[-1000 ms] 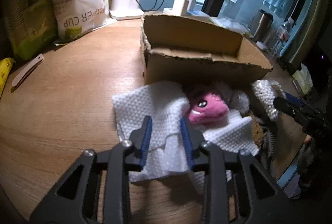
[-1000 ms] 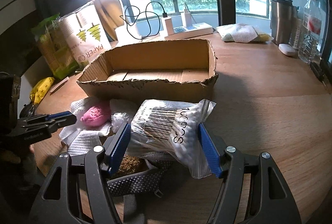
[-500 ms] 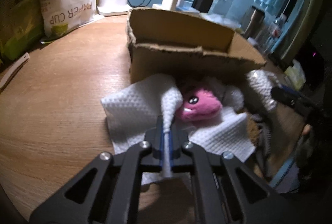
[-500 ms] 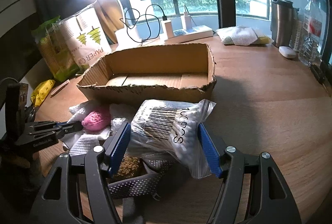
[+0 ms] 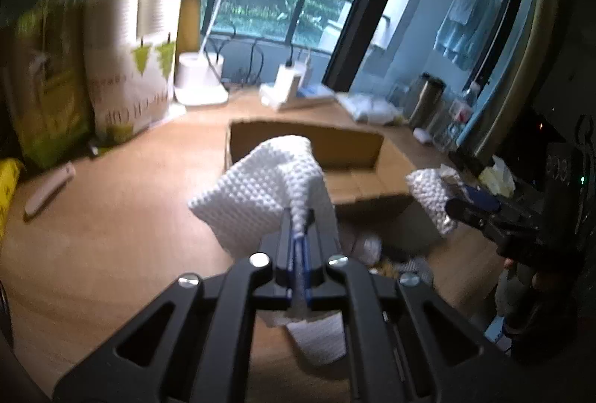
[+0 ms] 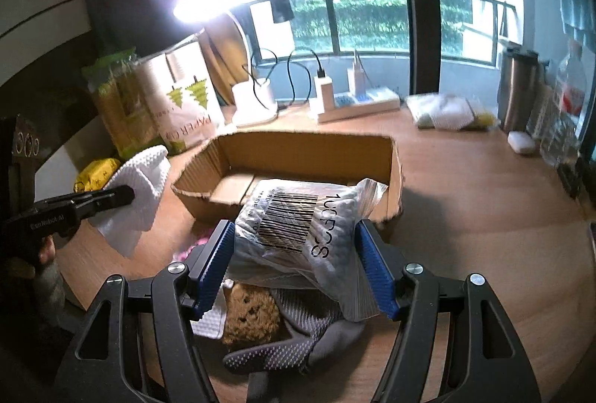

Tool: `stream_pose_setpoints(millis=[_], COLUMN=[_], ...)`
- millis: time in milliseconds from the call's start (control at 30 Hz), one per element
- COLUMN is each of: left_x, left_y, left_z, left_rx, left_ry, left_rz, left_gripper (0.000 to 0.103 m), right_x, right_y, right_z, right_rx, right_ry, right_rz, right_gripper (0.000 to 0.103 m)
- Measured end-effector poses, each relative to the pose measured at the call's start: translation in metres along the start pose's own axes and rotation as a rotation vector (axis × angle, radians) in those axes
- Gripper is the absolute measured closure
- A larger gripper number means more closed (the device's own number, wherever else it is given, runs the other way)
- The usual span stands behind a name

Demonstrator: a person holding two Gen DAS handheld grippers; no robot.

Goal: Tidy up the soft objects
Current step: 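Carry the towel into the box with the left tool while the right tool drops the bag in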

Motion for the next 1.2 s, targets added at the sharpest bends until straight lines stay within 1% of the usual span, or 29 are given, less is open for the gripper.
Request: stream_pose_setpoints(millis=[167,300,367,467,600,667,700,733,800,833,867,933,1067,1200], left_x=[0.005,0.008,0.009,0.009,0.009,0.008,0.008,0.007,0.006,0.006,0.005,0.005,0.009,0.014], left_y=[0.035,0.052,0.055,0.051,0.046,0.043,0.043,0.042,0.042,0.043,0.043,0.045,0.043,0.033], left_z=[-0.002,-0.02,-0.035,-0.062,-0.084,-0.092,-0.094,-0.095,-0.093,-0.091,-0.088,-0.08,-0.064,-0.047], left_rx=[0.071,0.085,0.072,0.031,-0.005,-0.024,-0.025,-0.024,-0.019,-0.014,-0.004,0.012,0.036,0.046], left_ry=[0.017,0.035,0.035,0.033,0.044,0.061,0.071,0.079,0.086,0.084,0.078,0.067,0.064,0.05], left_rz=[-0.022,-0.04,-0.048,-0.042,-0.043,-0.047,-0.05,-0.051,-0.047,-0.041,-0.03,-0.014,-0.02,-0.022], left_gripper=[0.1,0.1,0.1,0.098,0.096,0.087,0.083,0.078,0.057,0.032,0.022,0.022,0.022,0.022], right_x=[0.01,0.022,0.029,0.041,0.051,0.054,0.055,0.055,0.055,0.055,0.054,0.051,0.046,0.038], right_y=[0.02,0.03,0.033,0.036,0.039,0.04,0.039,0.039,0.038,0.039,0.039,0.039,0.035,0.025], right_z=[-0.002,-0.011,-0.019,-0.03,-0.044,-0.053,-0.058,-0.062,-0.065,-0.064,-0.063,-0.057,-0.044,-0.031], right_rx=[0.031,0.041,0.04,0.032,0.026,0.016,0.003,-0.006,-0.004,0.001,0.007,0.018,0.024,0.016], right_ry=[-0.004,-0.017,-0.017,-0.021,-0.024,-0.02,-0.013,-0.009,-0.006,-0.009,-0.016,-0.026,-0.032,-0.039], right_rz=[0.008,0.005,-0.008,-0.032,-0.055,-0.064,-0.072,-0.077,-0.08,-0.076,-0.068,-0.054,-0.052,-0.042], right_gripper=[0.033,0.033,0.033,0.033,0.033,0.032,0.03,0.029,0.027,0.027,0.025,0.022,0.022,0.022])
Point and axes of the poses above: each gripper's, at about its wrist camera, not at the fingertips, and z roughly against the way its jaws point, x to its right, y to its top, the point moved 10 cm from there along -z, roughly the way its jaws point, and after that the axes turned 8 degrees about y, right-handed, at the moved point
